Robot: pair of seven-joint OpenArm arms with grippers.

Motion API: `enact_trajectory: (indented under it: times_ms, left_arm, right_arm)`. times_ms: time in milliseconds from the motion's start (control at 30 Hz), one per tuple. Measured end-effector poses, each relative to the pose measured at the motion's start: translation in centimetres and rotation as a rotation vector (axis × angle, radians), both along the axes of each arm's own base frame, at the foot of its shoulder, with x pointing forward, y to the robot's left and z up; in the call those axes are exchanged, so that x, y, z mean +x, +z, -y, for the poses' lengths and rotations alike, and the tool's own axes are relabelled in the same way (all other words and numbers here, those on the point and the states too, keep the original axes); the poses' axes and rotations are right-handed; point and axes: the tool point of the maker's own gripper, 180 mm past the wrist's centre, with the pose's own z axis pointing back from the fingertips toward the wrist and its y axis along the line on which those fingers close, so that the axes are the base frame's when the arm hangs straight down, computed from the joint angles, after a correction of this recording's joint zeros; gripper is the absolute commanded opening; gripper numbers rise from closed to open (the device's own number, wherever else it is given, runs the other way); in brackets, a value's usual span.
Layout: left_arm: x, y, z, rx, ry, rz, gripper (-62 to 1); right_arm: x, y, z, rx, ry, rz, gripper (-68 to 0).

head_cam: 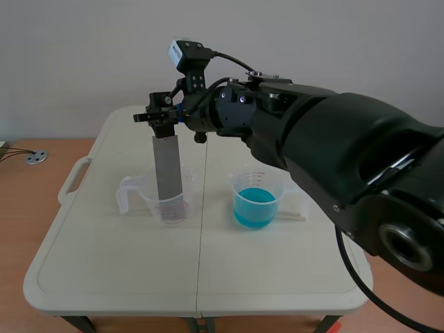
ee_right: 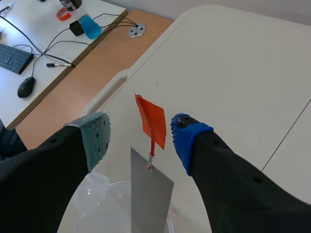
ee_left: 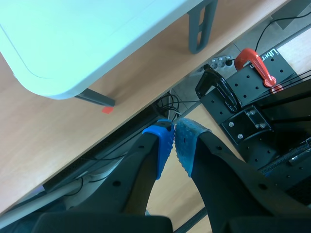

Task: Hold the metal plate by the orange handle, dip it into the blue solution, take it out and point at it, then put the plate back in the beaker on the left.
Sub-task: 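Lift the metal plate out of the left beaker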

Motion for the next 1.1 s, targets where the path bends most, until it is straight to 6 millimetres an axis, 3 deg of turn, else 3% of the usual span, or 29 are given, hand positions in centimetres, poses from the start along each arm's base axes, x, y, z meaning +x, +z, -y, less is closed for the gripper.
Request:
enact_trajectory:
  times_ms: [433, 900, 1100]
  left_arm:
    - [0.0, 0.0, 0.0, 0.0, 0.0, 0.0, -54.1]
    - [0.0, 0.0, 0.0, 0.0, 0.0, 0.0, -54.1]
    - [-0.1, 0.0, 0.2, -0.009, -0.011, -0.008, -54.1]
  right_arm:
    - [0.1, 0.1, 0.0, 0.008, -0.004, 0.007, -66.0]
    - [-1.2, 0.7, -1.1, 0.045, 0.092, 0.017, -66.2]
    - [-3.9, 1.3, -2.6, 0.168, 0.204, 0.038, -66.2]
